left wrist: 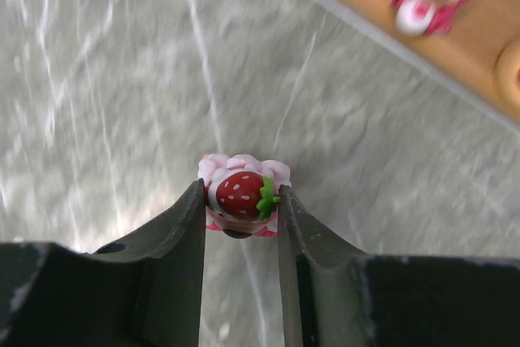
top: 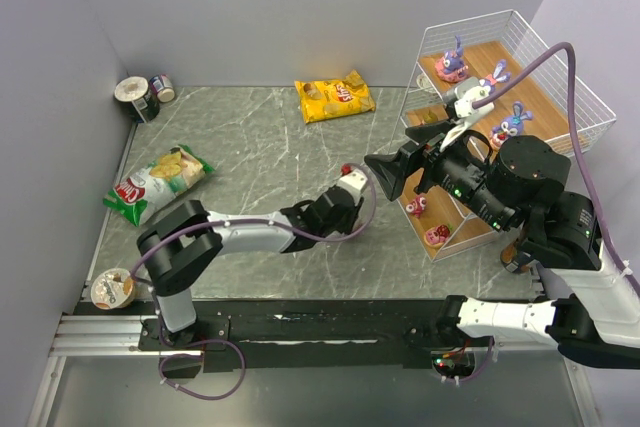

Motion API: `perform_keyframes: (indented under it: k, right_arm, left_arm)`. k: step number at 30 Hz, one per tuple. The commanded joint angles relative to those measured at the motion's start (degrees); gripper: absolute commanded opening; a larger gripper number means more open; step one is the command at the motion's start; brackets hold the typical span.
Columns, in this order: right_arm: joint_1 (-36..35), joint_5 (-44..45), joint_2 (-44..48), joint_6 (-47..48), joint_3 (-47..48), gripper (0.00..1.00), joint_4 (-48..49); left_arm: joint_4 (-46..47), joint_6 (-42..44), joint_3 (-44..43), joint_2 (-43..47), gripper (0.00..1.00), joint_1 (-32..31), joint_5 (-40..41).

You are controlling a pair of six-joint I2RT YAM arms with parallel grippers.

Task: Place and organize the plastic toys onto the shelf

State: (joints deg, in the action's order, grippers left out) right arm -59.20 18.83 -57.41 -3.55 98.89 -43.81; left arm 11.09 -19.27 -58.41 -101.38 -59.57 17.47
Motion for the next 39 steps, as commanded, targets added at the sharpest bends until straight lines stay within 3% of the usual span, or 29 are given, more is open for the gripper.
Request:
perform_keyframes:
  k: [1, 22, 39]
  right_arm:
    - [0.2, 1.0, 1.2, 0.0, 1.4, 1.0, 1.1]
    - [0.2, 3.2, 3.2, 1.7, 1.5, 1.0, 0.8]
    - [0.2, 3.8, 2.2, 1.4, 2.4, 1.0, -1.3]
  left_arm:
    - [3.2, 7.6, -8.6, -4.2, 0.01, -0.3, 0.4]
    - [13.3, 17.3, -32.3, -25.0, 0.01, 0.7, -8.0]
    - [16.2, 20.4, -36.5, -30.4, 0.01, 1.9, -9.7]
